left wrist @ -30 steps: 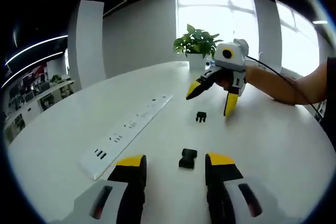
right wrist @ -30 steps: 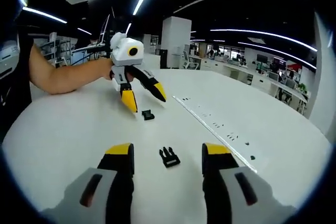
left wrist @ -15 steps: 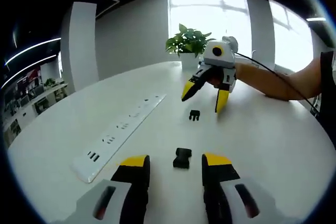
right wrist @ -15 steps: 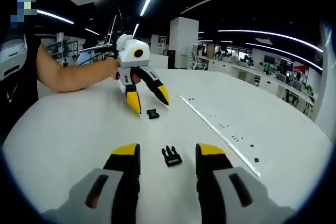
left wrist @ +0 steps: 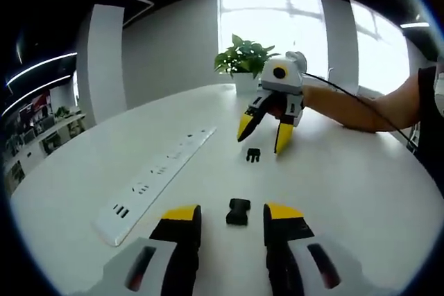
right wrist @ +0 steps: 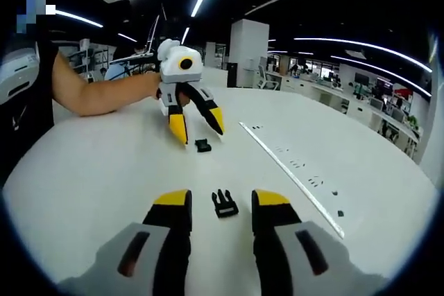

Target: Snap the two parts of the plastic buckle together until the buckle closes and remains connected.

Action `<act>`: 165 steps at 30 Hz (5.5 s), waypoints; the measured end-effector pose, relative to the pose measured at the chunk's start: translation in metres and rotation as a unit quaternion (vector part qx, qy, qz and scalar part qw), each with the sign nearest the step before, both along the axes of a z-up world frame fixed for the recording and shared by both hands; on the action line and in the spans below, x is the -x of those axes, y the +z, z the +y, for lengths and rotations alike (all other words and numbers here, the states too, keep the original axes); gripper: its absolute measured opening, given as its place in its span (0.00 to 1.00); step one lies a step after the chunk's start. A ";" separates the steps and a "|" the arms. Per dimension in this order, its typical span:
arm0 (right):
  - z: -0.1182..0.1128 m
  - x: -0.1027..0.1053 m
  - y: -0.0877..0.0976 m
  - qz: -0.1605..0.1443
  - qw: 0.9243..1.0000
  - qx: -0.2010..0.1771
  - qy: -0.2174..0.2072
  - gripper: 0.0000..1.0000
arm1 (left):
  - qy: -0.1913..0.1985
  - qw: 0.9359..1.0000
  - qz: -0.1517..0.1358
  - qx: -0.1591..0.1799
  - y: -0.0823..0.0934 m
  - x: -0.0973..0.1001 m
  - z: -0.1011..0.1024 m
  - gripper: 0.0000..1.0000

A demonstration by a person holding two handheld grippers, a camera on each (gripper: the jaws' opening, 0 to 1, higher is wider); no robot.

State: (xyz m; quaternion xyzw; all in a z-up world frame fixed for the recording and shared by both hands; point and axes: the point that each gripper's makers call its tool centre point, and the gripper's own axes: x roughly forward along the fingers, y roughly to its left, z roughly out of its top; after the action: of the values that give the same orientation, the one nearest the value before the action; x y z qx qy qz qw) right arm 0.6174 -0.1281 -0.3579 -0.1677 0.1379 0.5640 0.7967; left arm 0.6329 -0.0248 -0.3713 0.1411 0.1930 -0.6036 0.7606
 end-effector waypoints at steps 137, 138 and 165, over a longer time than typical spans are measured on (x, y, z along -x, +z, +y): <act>0.007 -0.008 -0.016 0.024 0.998 -0.010 0.049 0.12 | -0.033 0.999 0.007 0.018 -0.010 0.003 -0.007 0.12; 0.007 -0.008 -0.016 0.024 0.998 -0.010 0.049 0.12 | -0.033 0.999 0.007 0.019 -0.010 0.004 -0.007 0.12; 0.011 0.002 0.002 0.027 0.998 -0.016 0.054 0.11 | -0.029 0.999 0.017 0.019 0.006 0.008 -0.005 0.11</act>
State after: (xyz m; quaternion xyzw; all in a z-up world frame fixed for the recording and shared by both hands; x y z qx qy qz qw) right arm 0.6150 -0.1176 -0.3558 -0.1469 0.1416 0.6125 0.7637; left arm 0.6249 -0.0301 -0.3651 0.1219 0.1899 -0.6316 0.7417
